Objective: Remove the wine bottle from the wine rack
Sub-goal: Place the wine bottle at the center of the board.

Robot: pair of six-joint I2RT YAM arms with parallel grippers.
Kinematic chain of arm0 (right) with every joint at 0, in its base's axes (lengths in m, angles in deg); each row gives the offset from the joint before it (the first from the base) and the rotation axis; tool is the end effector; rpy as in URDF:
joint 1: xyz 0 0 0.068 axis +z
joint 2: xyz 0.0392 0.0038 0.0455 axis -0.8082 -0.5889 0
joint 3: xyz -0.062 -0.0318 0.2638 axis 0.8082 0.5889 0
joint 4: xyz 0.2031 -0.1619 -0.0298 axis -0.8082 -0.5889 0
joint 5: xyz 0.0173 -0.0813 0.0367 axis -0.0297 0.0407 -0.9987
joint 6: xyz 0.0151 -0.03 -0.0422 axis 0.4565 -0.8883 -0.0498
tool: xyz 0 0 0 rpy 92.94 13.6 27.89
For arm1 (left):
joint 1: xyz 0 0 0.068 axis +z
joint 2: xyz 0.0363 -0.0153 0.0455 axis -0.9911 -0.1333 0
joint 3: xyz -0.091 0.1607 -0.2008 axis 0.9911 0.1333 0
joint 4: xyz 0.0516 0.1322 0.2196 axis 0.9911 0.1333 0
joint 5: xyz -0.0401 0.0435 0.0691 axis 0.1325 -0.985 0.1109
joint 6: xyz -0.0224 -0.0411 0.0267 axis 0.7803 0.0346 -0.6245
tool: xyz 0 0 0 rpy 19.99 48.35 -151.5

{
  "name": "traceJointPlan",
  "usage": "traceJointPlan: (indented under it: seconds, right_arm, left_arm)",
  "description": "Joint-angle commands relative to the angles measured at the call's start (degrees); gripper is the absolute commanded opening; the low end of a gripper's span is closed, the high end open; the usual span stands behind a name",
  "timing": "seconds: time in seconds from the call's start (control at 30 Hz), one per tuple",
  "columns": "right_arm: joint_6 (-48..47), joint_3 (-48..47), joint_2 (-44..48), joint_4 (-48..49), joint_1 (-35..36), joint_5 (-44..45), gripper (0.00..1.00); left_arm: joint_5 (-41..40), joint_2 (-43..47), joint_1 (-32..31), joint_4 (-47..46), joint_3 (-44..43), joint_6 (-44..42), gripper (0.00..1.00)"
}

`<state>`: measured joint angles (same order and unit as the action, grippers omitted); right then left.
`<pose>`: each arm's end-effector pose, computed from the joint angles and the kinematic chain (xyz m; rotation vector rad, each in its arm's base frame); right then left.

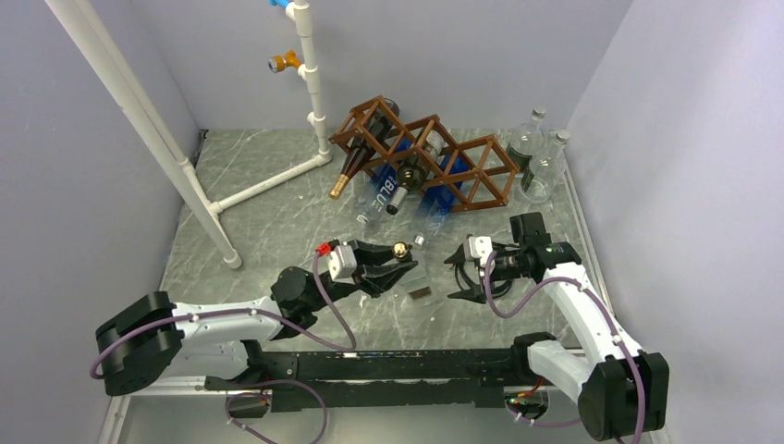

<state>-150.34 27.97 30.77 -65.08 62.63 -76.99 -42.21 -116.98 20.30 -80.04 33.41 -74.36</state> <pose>0.1571 0.0575 0.2380 -1.5442 1.3154 0.9085 0.1046 -0.2087 0.2757 0.6808 0.9853 -1.1528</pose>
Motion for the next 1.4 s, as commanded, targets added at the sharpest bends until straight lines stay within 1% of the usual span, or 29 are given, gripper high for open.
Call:
traceJointPlan:
  seconds: [0.0, 0.1, 0.37, 0.43, 0.87, 1.17, 1.37]
  right_arm:
    - [-2.07, -1.35, 1.07, -1.47, -0.1, -2.46, 0.78]
    - [-2.16, -1.34, 1.11, -1.47, -0.11, -2.39, 0.78]
    - [-2.12, -1.51, 1.42, -1.28, -0.24, -1.93, 0.79]
    - [-1.99, -1.56, 1.51, -1.27, -0.38, -1.81, 0.79]
    - [-1.03, -1.65, 1.58, -0.66, -0.84, -0.88, 0.8]
    - [-0.76, -1.5, 1.58, -0.4, -0.88, -0.57, 0.8]
    - [-0.68, -1.47, 1.69, -0.31, -0.89, -0.44, 0.8]
  left_arm:
    - [-3.15, 6.35, 0.28, -7.15, -1.47, -2.03, 0.0]
    - [-3.74, 8.62, 0.24, -5.17, -1.46, -2.85, 0.0]
    - [-5.63, 16.06, 0.34, 10.16, -2.86, -5.77, 0.0]
    - [-6.2, 16.99, 0.31, 12.05, -2.89, -6.1, 0.0]
    - [-7.79, 13.07, 0.34, 7.48, -1.26, -4.47, 0.0]
    - [-8.14, 8.08, 0.76, 0.04, -0.09, -1.11, 0.0]
    - [-7.43, 5.27, 1.35, -3.0, 0.15, 0.86, 0.0]
